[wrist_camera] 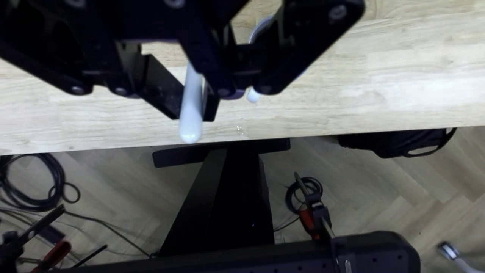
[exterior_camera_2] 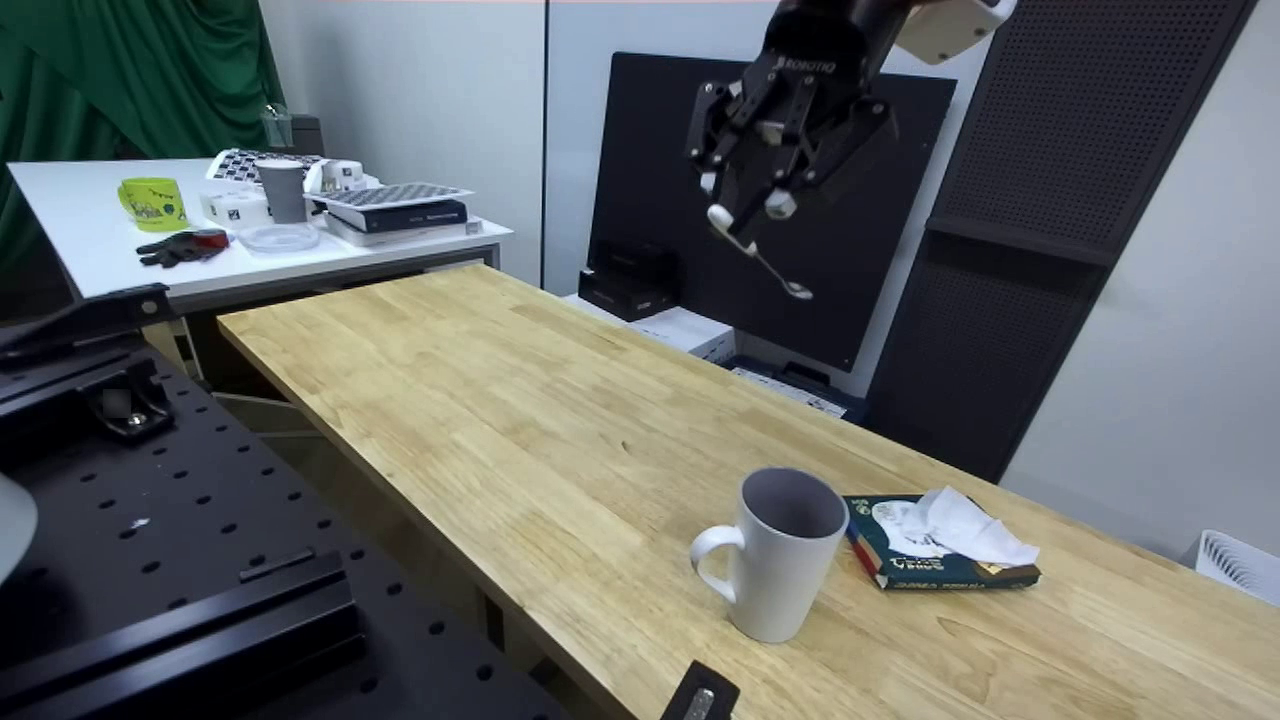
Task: Put the spoon in the cup
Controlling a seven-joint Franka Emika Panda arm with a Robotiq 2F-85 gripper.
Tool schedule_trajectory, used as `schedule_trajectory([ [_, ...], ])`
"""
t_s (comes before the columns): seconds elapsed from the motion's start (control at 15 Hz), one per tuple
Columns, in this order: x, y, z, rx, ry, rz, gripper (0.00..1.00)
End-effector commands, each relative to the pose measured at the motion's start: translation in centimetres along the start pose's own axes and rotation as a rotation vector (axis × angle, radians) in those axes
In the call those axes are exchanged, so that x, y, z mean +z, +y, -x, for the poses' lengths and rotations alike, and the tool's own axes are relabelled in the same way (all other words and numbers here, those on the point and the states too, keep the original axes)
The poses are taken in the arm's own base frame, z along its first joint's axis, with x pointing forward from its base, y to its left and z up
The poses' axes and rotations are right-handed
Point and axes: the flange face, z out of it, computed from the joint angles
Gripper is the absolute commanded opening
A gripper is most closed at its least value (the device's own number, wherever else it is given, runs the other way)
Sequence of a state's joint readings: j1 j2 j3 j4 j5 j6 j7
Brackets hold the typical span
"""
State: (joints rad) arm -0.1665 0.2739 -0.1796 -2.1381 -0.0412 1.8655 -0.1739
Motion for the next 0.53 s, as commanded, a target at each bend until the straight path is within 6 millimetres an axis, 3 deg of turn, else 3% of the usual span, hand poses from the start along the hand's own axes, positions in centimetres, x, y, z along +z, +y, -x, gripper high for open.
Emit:
schedule_trajectory([
  [0.0,-2.2,1.9,2.1,0.008,-0.039,-0.108,0.05],
  [0.4,-0.4,6.1,1.7,0.030,-0.080,-0.322,0.05],
  [0.47,4.2,6.1,0.8,0.043,-0.085,-0.348,0.05],
])
